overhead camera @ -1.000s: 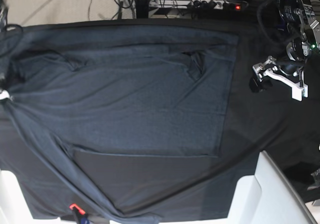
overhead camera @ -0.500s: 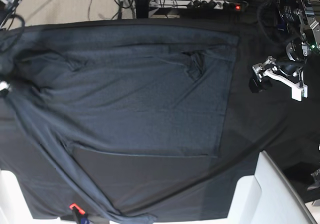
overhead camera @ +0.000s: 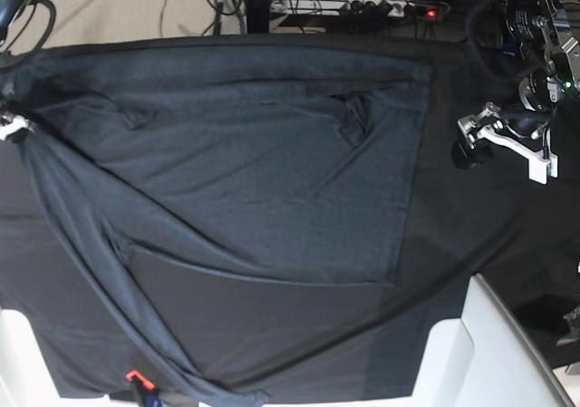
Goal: Fold the T-shirt properly
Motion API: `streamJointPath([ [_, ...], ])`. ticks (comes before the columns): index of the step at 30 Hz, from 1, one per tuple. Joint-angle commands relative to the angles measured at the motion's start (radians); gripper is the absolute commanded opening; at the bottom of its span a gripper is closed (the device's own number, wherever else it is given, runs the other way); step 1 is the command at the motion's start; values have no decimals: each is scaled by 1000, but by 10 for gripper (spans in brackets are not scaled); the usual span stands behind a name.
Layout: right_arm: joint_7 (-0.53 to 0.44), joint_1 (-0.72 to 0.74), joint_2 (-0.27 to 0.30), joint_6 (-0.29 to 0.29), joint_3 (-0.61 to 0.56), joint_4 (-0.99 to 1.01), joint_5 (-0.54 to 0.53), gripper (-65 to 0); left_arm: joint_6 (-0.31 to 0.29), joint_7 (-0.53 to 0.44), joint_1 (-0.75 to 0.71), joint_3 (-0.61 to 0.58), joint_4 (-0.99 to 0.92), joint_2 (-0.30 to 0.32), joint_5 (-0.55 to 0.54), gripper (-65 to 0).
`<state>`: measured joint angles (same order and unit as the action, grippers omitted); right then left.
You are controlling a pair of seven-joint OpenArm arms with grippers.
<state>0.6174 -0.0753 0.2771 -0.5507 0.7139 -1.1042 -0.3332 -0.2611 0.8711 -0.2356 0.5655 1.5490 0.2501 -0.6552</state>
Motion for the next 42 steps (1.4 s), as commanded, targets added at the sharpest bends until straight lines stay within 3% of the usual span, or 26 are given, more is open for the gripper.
streamJointPath([
  [1,11,12,23,-6,5,-24,-8,-626,-4,-20,6,3,14,15,-13,0],
  [7,57,9,-6,-7,6,-198,-8,-407,-4,-20,2,4,14,15,-13,0],
  [11,86,62,-8,-7,-4,-250,-5,-335,-4,-20,-3,8,14,15,-13,0],
  [18,83,269,63,-7,-115,9,-2,-330,-4,-20,-5,8,14,15,-13,0],
  [29,-288,487,170,-1,-294,648,-2,-330,-4,-20,-5,9,14,21,-13,0],
  [37,-340,498,176,5,-357,692,-2,-330,-4,-20,-5,9,14,22,-13,0],
  [42,-371,500,196,83,-359,691,-2,-330,-4,-20,-5,9,14,22,-13,0],
])
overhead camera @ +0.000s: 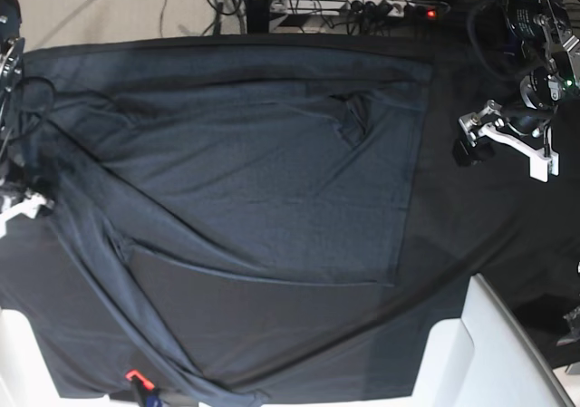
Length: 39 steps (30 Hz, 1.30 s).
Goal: Fold the T-shirt properly
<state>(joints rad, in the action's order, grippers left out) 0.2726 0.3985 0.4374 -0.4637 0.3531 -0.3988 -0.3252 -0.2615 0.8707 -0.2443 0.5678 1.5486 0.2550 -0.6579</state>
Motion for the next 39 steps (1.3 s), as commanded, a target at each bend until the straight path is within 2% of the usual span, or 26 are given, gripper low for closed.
streamJointPath([
  [1,-26,26,45,4,2,-15,-10,-330,-3,-20,4,7,14,17,-10,0],
  [6,-26,20,53,15,2,-13,-10,-329,-3,-20,4,7,14,17,-10,0],
  [35,-23,18,-5,12,1,-13,-10,-339,-3,-20,12,7,14,17,-10,0],
  [37,-23,18,-5,12,1,-13,-10,-392,-3,-20,13,7,14,17,-10,0],
  [39,-25,18,-7,12,1,-13,-10,-497,-3,-20,16,7,13,17,-10,0],
])
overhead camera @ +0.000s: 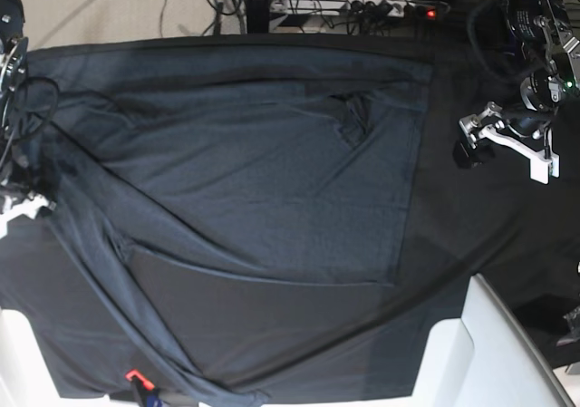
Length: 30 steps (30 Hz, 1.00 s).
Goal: Fold the T-shirt properly
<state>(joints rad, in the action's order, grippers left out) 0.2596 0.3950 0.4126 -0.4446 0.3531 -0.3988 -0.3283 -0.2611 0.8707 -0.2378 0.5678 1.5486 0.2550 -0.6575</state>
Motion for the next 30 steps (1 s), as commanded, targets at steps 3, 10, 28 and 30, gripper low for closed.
streamJointPath([
  [3,-15,22,16,-7,2,-13,-7,-650,1,-20,53,7,3,17,-9,0],
  [10,-15,23,13,-7,4,-13,-7,-647,1,-14,277,-2,-265,16,-9,0],
  [28,-12,22,19,-7,4,-13,-7,-647,1,-20,483,-231,-623,-87,147,0],
  [30,-12,22,19,-7,4,-13,-7,-647,1,-20,480,-231,-621,-90,140,0],
])
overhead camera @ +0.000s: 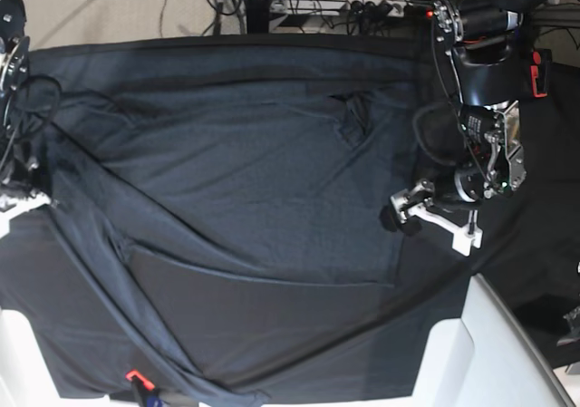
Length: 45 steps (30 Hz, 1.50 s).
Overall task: Fold the T-shirt properly
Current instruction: 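Grasp the side fabric with the left gripper and pull it outward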
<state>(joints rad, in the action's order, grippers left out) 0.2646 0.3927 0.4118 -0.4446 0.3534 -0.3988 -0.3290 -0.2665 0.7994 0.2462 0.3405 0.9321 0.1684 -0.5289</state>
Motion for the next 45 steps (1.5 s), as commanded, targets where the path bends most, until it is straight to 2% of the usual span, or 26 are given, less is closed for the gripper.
streamJointPath([
  [1,-17,24,20,-7,3,-13,-6,-647,6,51,-6,-4,-5,-3,11,0],
  [16,-18,24,20,-7,3,-13,-6,-647,6,51,-26,-5,-12,-25,19,-3],
  [21,-18,24,20,-7,3,-13,-6,-647,6,50,-25,-4,-15,-30,19,-207],
  [25,-18,24,20,-7,3,-13,-6,-647,6,47,-14,7,-87,-23,19,-311],
  [29,-18,24,22,-7,3,-13,-6,-647,6,-36,-20,-2,-134,-10,19,-443],
  [32,-18,22,22,-7,5,-13,-6,-647,6,-51,-21,1,-150,-10,19,-645],
  [38,-18,22,22,-7,5,-13,-6,-648,6,-47,-23,1,-138,-8,19,-650],
  [45,-18,22,22,-7,5,-13,-6,-648,6,27,-137,7,103,-10,19,-650],
])
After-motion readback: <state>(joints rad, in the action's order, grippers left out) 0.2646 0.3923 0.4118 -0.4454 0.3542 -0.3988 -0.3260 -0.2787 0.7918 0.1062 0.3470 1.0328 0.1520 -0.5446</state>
